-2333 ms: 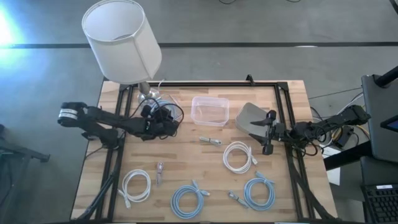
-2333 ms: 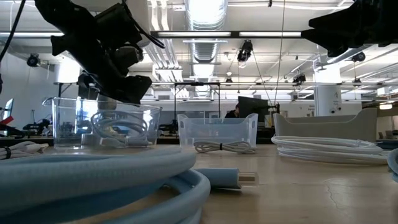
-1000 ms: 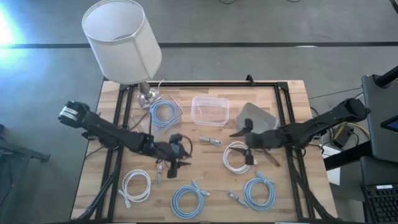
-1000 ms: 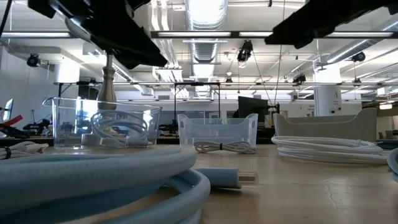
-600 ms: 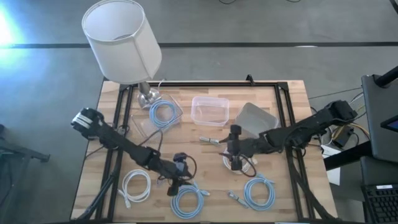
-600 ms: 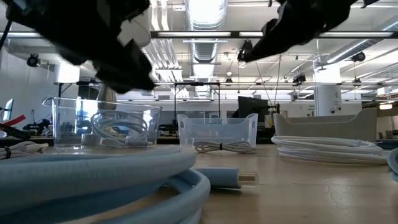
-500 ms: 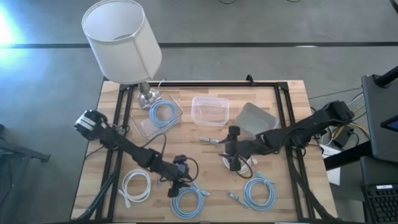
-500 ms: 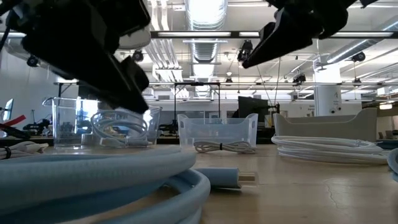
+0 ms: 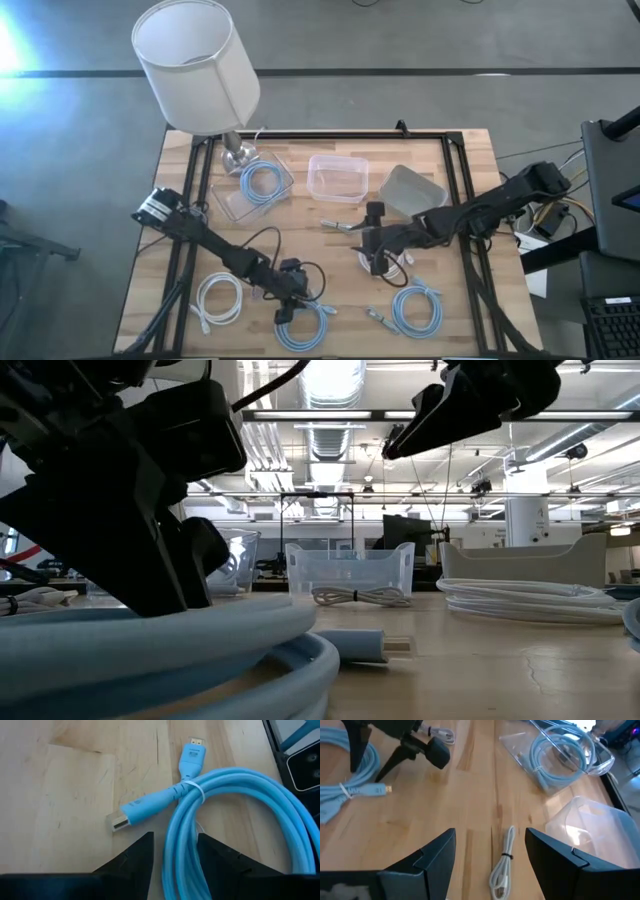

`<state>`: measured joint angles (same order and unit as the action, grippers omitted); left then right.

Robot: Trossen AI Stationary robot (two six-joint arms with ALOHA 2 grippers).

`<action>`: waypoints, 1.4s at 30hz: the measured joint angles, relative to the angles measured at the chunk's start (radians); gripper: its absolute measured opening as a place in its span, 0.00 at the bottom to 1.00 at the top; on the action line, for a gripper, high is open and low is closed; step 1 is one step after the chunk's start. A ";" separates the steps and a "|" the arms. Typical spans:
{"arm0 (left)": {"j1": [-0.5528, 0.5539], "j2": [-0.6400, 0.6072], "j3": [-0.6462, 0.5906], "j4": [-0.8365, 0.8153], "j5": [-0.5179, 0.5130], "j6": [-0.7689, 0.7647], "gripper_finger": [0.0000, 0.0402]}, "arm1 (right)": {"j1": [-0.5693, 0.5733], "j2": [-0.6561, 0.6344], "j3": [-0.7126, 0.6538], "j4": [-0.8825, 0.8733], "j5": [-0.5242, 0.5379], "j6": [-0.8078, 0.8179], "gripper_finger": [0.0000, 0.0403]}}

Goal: Pick & Place USB Port
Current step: Put the left blue HDMI cable into the left transparent bin

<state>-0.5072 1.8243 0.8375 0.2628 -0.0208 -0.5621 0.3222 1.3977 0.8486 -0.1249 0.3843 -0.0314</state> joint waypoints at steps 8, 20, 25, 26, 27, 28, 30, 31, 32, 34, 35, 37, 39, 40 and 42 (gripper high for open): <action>0.000 0.002 0.000 0.007 0.011 0.010 0.24 | 0.000 -0.002 0.000 0.002 0.000 -0.059 0.58; 0.006 -0.073 0.019 -0.044 -0.085 0.122 0.11 | 0.000 -0.002 -0.001 0.002 0.000 -0.028 0.58; 0.015 -0.195 0.026 -0.164 -0.173 0.166 0.11 | 0.000 -0.002 -0.001 0.003 0.000 -0.018 0.58; 0.015 -0.225 0.026 -0.190 -0.198 0.177 0.10 | 0.000 -0.002 -0.001 0.003 0.000 -0.010 0.58; 0.017 -0.255 0.026 -0.216 -0.230 0.188 0.10 | 0.000 -0.002 -0.001 0.003 0.000 0.002 0.58; 0.017 -0.285 0.027 -0.246 -0.267 0.196 0.11 | 0.000 -0.002 -0.001 0.004 0.000 0.012 0.58; 0.019 -0.343 0.027 -0.317 -0.339 0.202 0.11 | 0.000 -0.002 -0.002 0.002 0.000 0.024 0.58; 0.019 -0.372 0.027 -0.357 -0.375 0.203 0.11 | 0.000 -0.002 -0.002 0.002 0.000 0.025 0.58; 0.022 -0.399 0.027 -0.395 -0.410 0.202 0.11 | 0.000 -0.002 -0.002 0.001 0.000 0.025 0.58; 0.023 -0.454 0.027 -0.474 -0.492 0.202 0.11 | 0.000 -0.002 -0.002 0.001 0.000 0.032 0.58; 0.024 -0.479 0.027 -0.513 -0.541 0.202 0.11 | 0.000 -0.002 -0.002 0.001 0.000 0.039 0.58; 0.024 -0.526 0.027 -0.586 -0.652 0.201 0.11 | 0.000 -0.002 -0.002 0.001 0.000 0.057 0.58; 0.024 -0.568 0.027 -0.633 -0.768 0.198 0.11 | 0.000 -0.002 -0.002 0.001 0.000 0.064 0.58; 0.025 -0.587 0.027 -0.647 -0.826 0.198 0.11 | 0.000 -0.002 -0.002 0.000 0.000 0.065 0.58; 0.028 -0.622 0.027 -0.664 -0.936 0.198 0.12 | 0.000 -0.002 -0.002 0.001 0.000 0.066 0.58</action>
<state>-0.4791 1.2022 0.8642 -0.4013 -0.9566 -0.3642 0.3225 1.3960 0.8471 -0.1242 0.3840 0.0349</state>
